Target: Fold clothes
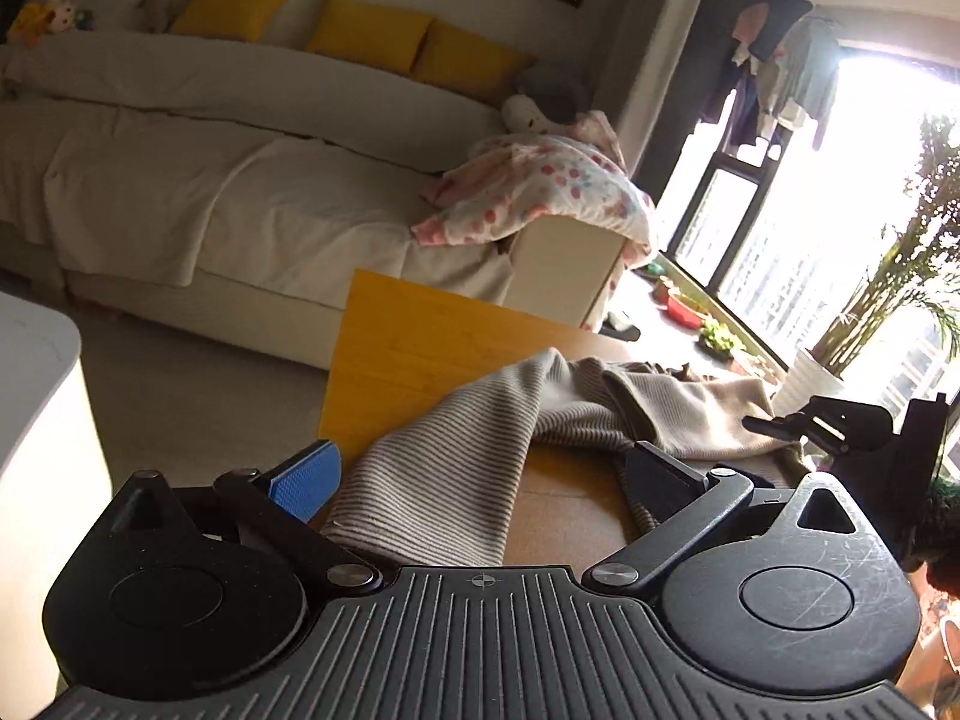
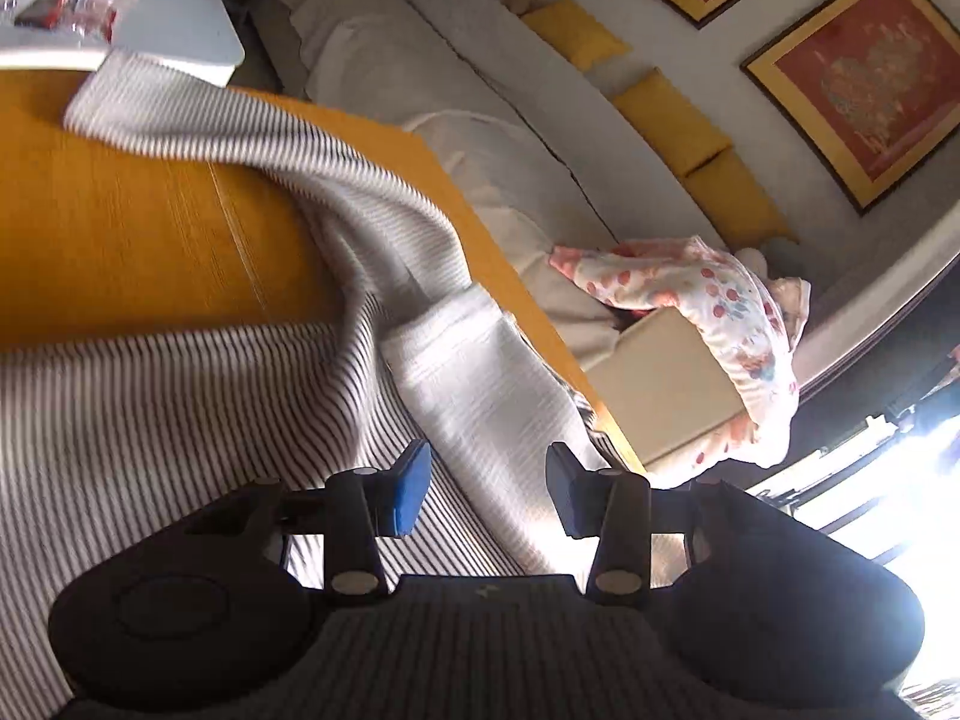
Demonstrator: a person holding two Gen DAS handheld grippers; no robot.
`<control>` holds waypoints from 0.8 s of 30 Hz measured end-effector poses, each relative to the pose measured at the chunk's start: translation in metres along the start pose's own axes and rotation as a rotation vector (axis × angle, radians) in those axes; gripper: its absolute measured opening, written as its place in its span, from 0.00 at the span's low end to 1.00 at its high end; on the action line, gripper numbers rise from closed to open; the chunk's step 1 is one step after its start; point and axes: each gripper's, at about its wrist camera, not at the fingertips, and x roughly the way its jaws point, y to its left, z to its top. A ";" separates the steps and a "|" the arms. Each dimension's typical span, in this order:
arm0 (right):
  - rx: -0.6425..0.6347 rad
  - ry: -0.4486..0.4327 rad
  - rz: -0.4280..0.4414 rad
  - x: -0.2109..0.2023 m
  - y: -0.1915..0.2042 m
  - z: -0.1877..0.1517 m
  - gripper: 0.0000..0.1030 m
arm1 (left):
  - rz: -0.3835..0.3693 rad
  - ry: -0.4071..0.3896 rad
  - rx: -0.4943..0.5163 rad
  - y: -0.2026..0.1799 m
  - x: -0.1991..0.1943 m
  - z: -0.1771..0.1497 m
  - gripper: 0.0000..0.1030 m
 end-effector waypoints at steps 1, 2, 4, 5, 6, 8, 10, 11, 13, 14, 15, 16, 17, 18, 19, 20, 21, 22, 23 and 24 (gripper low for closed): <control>-0.020 0.006 0.002 0.004 0.002 -0.004 0.41 | -0.010 0.010 0.003 -0.003 0.004 -0.001 1.00; -0.035 0.000 0.017 0.008 0.005 -0.004 0.41 | -0.020 0.021 0.008 -0.008 0.008 -0.001 1.00; -0.065 -0.024 0.032 0.016 0.014 -0.002 0.40 | -0.036 0.042 0.021 -0.018 0.015 -0.003 1.00; -0.083 -0.049 0.021 0.021 0.020 0.003 0.40 | -0.041 0.053 0.029 -0.024 0.018 -0.004 1.00; -0.093 -0.072 0.013 0.026 0.025 0.008 0.40 | -0.044 0.062 0.035 -0.028 0.020 -0.005 1.00; -0.049 -0.096 0.023 0.039 0.023 0.019 0.39 | -0.052 0.081 0.046 -0.037 0.027 -0.006 1.00; 0.023 -0.109 0.042 0.051 0.018 0.029 0.27 | -0.056 0.097 0.056 -0.046 0.032 -0.008 1.00; 0.077 -0.108 0.057 0.056 0.013 0.032 0.11 | -0.058 0.100 0.062 -0.049 0.033 -0.008 1.00; 0.204 -0.122 0.034 0.058 -0.005 0.032 0.07 | -0.063 0.103 0.073 -0.053 0.033 -0.009 1.00; 0.296 -0.127 0.011 0.056 -0.024 0.026 0.07 | -0.064 0.103 0.076 -0.053 0.033 -0.009 1.00; 0.402 -0.128 -0.016 0.053 -0.049 0.017 0.07 | -0.066 0.103 0.079 -0.054 0.033 -0.009 1.00; 0.508 -0.129 -0.044 0.050 -0.075 0.008 0.07 | -0.064 0.104 0.078 -0.053 0.033 -0.009 1.00; 0.614 -0.130 -0.071 0.047 -0.100 -0.002 0.07 | -0.063 0.105 0.074 -0.051 0.034 -0.008 1.00; 0.703 -0.133 -0.107 0.040 -0.125 -0.014 0.07 | -0.062 0.106 0.069 -0.049 0.035 -0.008 1.00; 0.782 -0.138 -0.148 0.029 -0.149 -0.029 0.07 | -0.064 0.105 0.061 -0.047 0.036 -0.008 1.00; 0.862 -0.143 -0.205 0.016 -0.176 -0.047 0.07 | -0.072 0.106 0.049 -0.045 0.039 -0.008 1.00; 0.942 -0.148 -0.271 0.001 -0.204 -0.066 0.07 | -0.080 0.106 0.036 -0.043 0.041 -0.009 1.00; 0.990 -0.153 -0.337 -0.014 -0.225 -0.082 0.07 | -0.090 0.106 0.027 -0.042 0.043 -0.009 1.00; 1.019 -0.158 -0.402 -0.028 -0.243 -0.096 0.07 | -0.102 0.107 0.017 -0.043 0.046 -0.008 1.00; 1.027 -0.163 -0.451 -0.039 -0.255 -0.104 0.07 | -0.115 0.108 0.007 -0.043 0.049 -0.008 1.00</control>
